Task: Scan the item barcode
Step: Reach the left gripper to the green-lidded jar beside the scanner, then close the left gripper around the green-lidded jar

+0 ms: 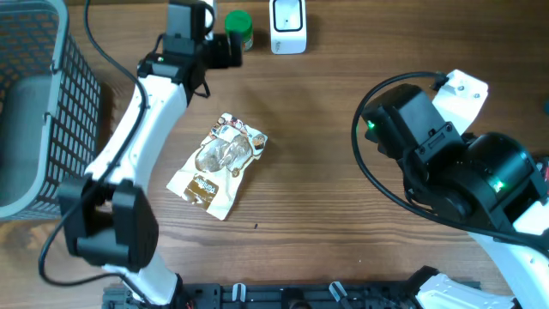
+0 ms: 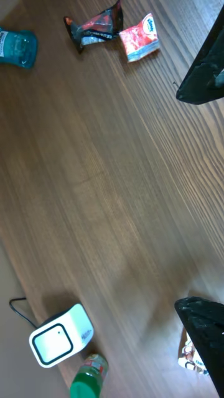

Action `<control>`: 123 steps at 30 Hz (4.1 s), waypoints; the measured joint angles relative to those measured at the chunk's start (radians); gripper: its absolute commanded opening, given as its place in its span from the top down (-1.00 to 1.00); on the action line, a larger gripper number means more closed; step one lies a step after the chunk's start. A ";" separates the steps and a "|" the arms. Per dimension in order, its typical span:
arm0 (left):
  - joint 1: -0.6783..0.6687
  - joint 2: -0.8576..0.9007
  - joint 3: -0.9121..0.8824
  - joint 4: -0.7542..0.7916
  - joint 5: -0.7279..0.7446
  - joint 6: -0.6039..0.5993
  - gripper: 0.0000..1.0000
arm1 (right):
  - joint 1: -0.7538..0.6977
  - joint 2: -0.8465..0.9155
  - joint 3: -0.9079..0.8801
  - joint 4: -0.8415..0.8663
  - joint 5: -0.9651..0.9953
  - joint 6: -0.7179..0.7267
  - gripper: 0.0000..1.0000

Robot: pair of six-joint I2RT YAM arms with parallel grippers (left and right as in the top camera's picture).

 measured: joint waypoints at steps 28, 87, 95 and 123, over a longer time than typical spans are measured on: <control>0.028 0.354 -0.002 0.529 0.192 0.107 -1.00 | 0.000 0.007 -0.001 0.082 0.000 -0.003 -1.00; 0.028 0.575 0.083 0.623 0.192 0.116 -1.00 | -0.017 0.068 -0.001 0.213 0.003 -0.049 -1.00; 0.028 0.545 0.083 0.700 0.192 0.114 -1.00 | -0.017 0.068 -0.001 0.213 0.002 -0.053 -1.00; 0.028 0.579 0.089 0.884 0.192 0.098 -0.23 | -0.017 0.068 -0.001 0.214 -0.001 -0.053 -1.00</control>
